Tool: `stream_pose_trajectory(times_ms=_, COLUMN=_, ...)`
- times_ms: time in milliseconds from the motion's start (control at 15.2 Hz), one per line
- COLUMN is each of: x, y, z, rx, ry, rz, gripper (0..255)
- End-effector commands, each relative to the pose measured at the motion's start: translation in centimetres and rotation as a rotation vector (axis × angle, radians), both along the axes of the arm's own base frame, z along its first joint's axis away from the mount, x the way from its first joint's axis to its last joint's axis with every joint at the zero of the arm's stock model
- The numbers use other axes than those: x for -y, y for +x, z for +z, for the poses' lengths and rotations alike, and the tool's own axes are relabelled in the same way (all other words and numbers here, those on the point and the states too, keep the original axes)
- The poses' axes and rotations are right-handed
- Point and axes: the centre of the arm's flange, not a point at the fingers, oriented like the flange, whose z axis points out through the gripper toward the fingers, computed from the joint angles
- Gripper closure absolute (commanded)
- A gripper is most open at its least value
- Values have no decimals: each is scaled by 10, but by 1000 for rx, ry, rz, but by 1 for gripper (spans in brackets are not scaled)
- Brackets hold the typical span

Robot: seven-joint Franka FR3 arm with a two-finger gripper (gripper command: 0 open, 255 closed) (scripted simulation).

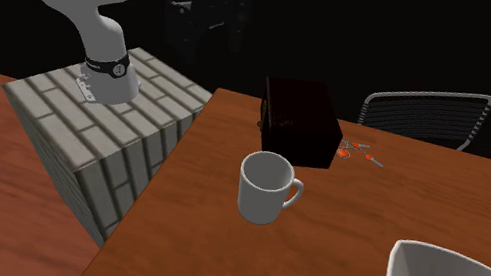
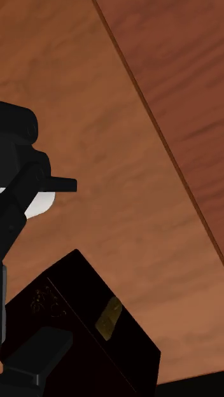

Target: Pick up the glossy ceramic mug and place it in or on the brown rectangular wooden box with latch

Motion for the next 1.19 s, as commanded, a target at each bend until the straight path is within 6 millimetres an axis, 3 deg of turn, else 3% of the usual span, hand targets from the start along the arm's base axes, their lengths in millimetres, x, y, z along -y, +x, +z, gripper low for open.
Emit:
stream_pose_trajectory(times_ms=0, x=9, y=22, z=-15, rx=-5, ry=-3, rz=4, gripper=0)
stream_pose_trajectory(times_ms=924, x=65, y=172, z=-110, rx=-37, ry=-20, rz=33, gripper=0)
stream_pose_trajectory(times_ms=1122, x=64, y=171, z=-126, rx=-37, ry=-20, rz=33, gripper=0)
